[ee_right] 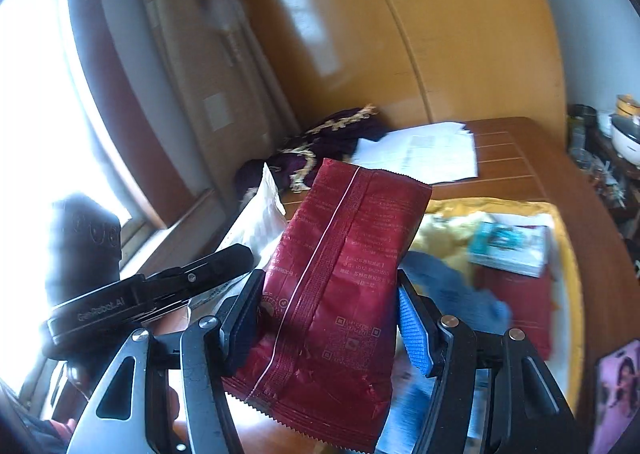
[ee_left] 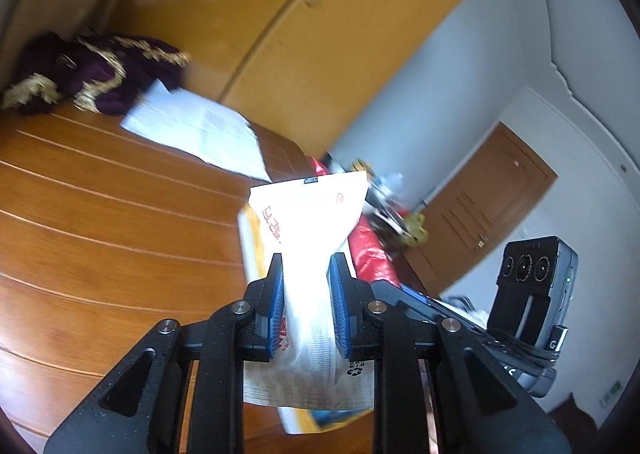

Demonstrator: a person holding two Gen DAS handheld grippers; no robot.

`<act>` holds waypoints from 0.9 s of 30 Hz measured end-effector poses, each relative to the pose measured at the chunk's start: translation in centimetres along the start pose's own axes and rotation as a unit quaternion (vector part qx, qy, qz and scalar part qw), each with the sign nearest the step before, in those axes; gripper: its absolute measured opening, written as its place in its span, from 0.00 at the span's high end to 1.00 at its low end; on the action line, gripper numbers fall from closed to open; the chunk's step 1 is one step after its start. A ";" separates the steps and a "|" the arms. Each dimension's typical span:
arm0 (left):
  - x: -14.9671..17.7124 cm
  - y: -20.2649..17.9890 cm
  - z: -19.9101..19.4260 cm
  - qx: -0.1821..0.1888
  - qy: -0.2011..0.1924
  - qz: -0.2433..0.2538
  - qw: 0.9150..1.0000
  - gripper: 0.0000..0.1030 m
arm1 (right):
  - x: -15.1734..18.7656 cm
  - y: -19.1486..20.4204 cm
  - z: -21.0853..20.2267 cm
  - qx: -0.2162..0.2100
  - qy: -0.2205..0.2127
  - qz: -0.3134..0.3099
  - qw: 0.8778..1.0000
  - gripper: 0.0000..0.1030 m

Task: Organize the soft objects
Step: 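Carry the white and red packets into the tray and open both tools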

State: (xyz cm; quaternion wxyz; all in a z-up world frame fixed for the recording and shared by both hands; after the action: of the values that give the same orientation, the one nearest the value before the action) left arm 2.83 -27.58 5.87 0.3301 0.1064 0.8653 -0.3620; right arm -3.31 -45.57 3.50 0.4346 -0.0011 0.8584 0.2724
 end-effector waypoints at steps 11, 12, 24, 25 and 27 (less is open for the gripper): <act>4.6 -3.8 5.5 0.017 0.069 0.000 0.997 0.81 | 3.8 -5.4 -4.7 0.074 0.010 0.023 0.997 0.39; 4.9 -4.0 5.4 0.017 0.073 0.000 0.997 0.81 | 4.0 -6.0 -4.8 0.076 0.011 0.026 0.997 0.39; 6.7 -6.1 7.0 -0.034 0.080 0.063 0.994 0.81 | 5.9 -9.6 -4.8 0.095 0.025 0.056 0.994 0.32; 6.8 -6.3 7.0 -0.043 0.076 0.071 0.994 0.78 | 5.8 -9.6 -5.0 0.106 0.021 0.055 0.993 0.30; 7.0 -6.6 6.9 -0.055 0.067 0.091 0.992 0.67 | 5.5 -9.2 -5.4 0.110 0.008 0.053 0.992 0.26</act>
State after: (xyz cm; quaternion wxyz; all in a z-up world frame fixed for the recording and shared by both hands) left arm -1.83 -37.45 1.42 0.3081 0.1902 0.8907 -0.2749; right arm -8.55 -54.67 -2.38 0.4100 0.0902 0.8856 0.1986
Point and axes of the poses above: each gripper's, at about its wrist camera, not at the fingertips, and z roughly the way its jaws point, y to its left, x to its underside, the point moved 4 cm from there along z, roughly the way its jaws point, and after that the axes turned 9 degrees about -x, right-handed, at the moved point
